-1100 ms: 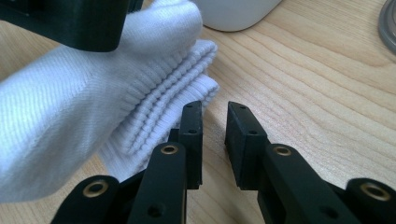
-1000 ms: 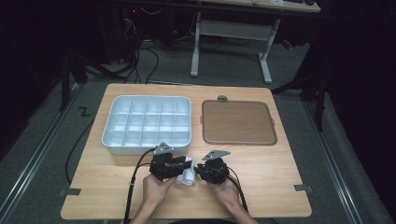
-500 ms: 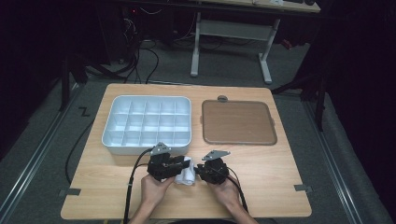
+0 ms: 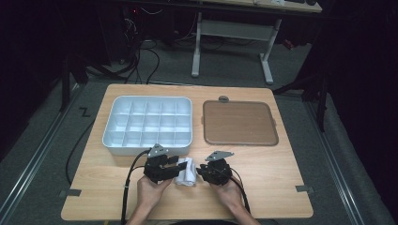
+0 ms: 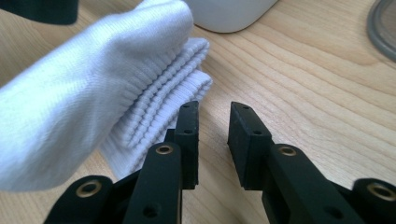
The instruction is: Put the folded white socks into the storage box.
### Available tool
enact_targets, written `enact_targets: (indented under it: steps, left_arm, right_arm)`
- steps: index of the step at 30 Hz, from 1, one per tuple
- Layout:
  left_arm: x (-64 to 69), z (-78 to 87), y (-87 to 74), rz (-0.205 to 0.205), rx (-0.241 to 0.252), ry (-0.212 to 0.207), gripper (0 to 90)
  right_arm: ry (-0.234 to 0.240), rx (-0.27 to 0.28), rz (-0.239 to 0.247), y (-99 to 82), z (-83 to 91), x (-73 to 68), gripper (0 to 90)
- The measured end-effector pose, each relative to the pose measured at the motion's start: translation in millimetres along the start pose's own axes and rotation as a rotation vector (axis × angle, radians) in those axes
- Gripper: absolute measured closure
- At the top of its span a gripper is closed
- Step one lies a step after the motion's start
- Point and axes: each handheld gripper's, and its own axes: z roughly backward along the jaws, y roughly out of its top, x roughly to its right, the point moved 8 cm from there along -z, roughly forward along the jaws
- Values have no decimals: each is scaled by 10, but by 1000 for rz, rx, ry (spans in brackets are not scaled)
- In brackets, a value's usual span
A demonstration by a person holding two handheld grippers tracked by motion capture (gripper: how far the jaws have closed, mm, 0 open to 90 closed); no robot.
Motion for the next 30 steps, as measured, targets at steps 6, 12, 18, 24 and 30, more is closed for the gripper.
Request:
enact_targets:
  steps: [6,12,18,24,30]
  left_arm:
    - [-27,-28,-12,-2,3,14,478]
    - [-30,-115,-81,-40,-2,36,451]
    - [-56,-211,-186,-63,-30,60,444]
    - [-68,-262,-221,-74,-29,89,454]
    - [-73,-291,-238,-76,-35,102,454]
  right_arm:
    - [-4,15,-5,-5,113,2,697]
    - [-13,39,-8,-6,246,6,650]
    - [-14,62,17,-10,351,-35,636]
    - [14,91,0,35,426,-86,635]
    - [41,114,29,131,463,-221,631]
